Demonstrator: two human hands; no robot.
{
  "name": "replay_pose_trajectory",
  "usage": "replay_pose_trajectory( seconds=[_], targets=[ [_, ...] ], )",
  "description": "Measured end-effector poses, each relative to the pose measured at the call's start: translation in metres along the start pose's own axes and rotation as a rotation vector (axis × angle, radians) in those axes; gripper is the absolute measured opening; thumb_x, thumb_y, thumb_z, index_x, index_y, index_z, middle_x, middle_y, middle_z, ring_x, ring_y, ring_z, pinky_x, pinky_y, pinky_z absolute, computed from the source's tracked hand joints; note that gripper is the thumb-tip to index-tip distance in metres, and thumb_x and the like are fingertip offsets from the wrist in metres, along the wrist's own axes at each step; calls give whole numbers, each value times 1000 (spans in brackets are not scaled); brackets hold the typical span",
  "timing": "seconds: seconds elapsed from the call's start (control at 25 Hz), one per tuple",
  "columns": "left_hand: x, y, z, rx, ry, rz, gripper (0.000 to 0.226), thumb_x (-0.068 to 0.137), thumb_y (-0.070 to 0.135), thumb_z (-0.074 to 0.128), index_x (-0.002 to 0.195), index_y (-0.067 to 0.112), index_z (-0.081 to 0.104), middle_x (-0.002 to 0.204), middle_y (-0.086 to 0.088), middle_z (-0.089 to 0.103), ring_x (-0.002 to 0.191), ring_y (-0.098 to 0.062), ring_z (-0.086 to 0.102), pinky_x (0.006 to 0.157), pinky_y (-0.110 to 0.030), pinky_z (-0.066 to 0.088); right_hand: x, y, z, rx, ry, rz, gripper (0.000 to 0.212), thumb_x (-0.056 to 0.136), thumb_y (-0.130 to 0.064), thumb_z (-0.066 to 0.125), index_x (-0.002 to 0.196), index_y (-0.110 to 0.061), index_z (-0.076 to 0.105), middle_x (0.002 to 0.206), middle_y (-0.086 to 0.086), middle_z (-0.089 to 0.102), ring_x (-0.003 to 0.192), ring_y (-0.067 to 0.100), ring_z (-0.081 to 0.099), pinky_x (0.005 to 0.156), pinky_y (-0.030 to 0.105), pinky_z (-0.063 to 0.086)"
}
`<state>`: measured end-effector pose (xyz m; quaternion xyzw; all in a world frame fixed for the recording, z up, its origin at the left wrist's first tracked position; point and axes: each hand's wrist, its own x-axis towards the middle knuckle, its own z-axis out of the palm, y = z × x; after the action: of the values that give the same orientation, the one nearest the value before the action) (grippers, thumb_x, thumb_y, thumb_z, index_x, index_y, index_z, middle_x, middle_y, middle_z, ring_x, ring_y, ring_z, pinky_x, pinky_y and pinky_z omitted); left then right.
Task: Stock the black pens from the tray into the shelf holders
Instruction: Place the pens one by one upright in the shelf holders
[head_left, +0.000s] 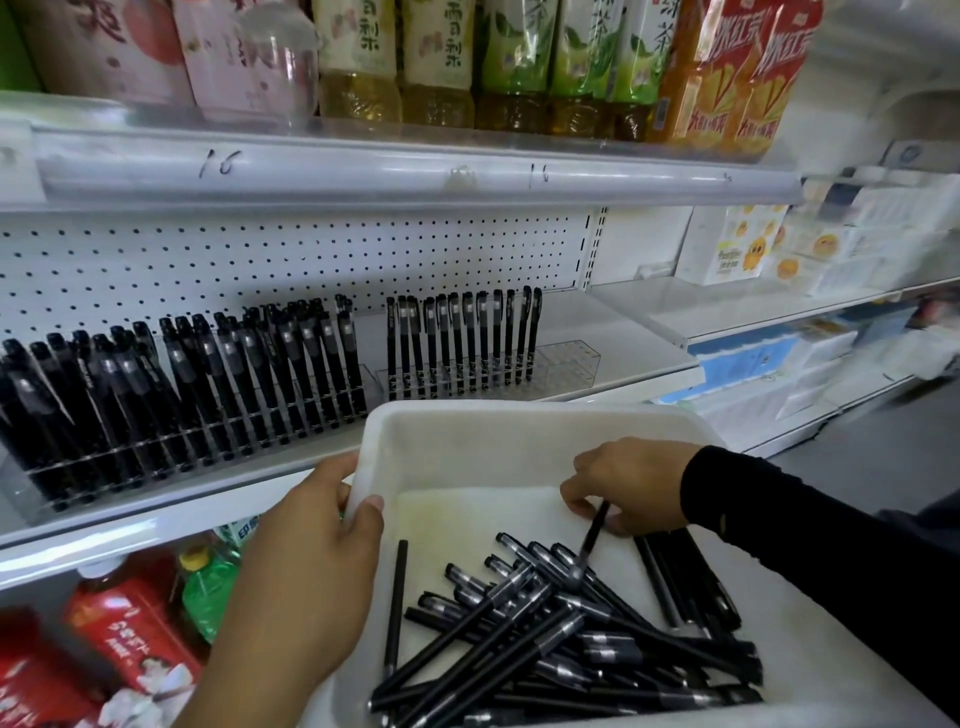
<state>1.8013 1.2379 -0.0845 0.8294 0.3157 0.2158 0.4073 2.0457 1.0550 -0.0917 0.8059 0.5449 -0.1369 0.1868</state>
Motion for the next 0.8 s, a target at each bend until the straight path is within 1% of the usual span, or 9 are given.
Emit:
replay_pose_trajectory(
  seconds=[0.08, 0.16, 0.28, 0.36, 0.4, 0.48, 0.56, 0.64, 0.8],
  targets=[
    [1, 0, 1, -9, -5, 0, 29, 99, 27, 51, 125, 38, 58, 84, 16, 65, 80, -3, 61, 72, -32, 50, -1, 4, 0, 18, 55, -4, 14, 86, -28, 64, 96, -31, 55, 96, -11, 51, 82, 12, 48, 79, 35, 50],
    [3, -1, 1, -18, -19, -14, 31, 99, 27, 51, 128, 37, 57, 84, 14, 66, 79, -2, 61, 67, -29, 48, -1, 6, 0, 143, 176, 6, 10, 84, -25, 64, 91, -28, 58, 88, -11, 58, 79, 9, 54, 79, 34, 52],
    [3, -3, 1, -32, -22, -24, 32, 99, 27, 51, 129, 38, 56, 86, 14, 67, 79, -1, 62, 66, -28, 48, -3, 5, -12, 548, 301, 35, 9, 88, -18, 68, 85, -26, 66, 75, -9, 69, 69, 8, 66, 71, 30, 57],
    [3, -3, 1, -52, -15, -22, 30, 99, 27, 51, 126, 40, 56, 86, 14, 68, 78, -3, 64, 69, -30, 50, -6, 8, -31, 878, 400, 41, 6, 93, -13, 66, 88, -15, 67, 71, -3, 70, 65, 16, 69, 63, 29, 57],
    [2, -3, 0, -55, -13, -21, 30, 99, 27, 51, 125, 41, 56, 86, 14, 68, 78, -3, 65, 70, -31, 50, -6, 13, -42, 1001, 482, 50, 6, 95, -10, 65, 89, -10, 66, 69, -1, 68, 64, 19, 69, 61, 29, 57],
    [3, -4, 1, -48, -16, -18, 30, 99, 28, 51, 125, 41, 56, 86, 13, 69, 78, -4, 65, 70, -31, 50, 1, 29, -63, 1140, 675, 106, 8, 95, -8, 63, 88, -8, 64, 68, 1, 66, 64, 20, 67, 61, 29, 57],
    [3, -5, 3, -44, -17, -12, 31, 98, 28, 51, 125, 41, 57, 85, 13, 69, 77, -5, 65, 70, -32, 50, 18, 47, -76, 1177, 844, 211, 8, 95, -8, 63, 87, -10, 65, 70, 2, 64, 61, 16, 63, 61, 28, 56],
    [3, -6, 3, -50, -21, -13, 31, 98, 28, 52, 125, 42, 57, 86, 14, 69, 78, -5, 66, 70, -32, 51, 43, 64, -82, 1184, 950, 333, 8, 95, -9, 64, 88, -10, 66, 76, 4, 64, 59, 13, 61, 62, 28, 57],
    [5, -8, 4, -66, -31, -13, 31, 98, 30, 51, 126, 44, 55, 90, 21, 68, 83, -3, 65, 70, -29, 49, 93, 83, -76, 1020, 942, 525, 13, 100, -11, 55, 99, -5, 66, 84, 9, 65, 68, 23, 65, 63, 33, 58]
  ],
)
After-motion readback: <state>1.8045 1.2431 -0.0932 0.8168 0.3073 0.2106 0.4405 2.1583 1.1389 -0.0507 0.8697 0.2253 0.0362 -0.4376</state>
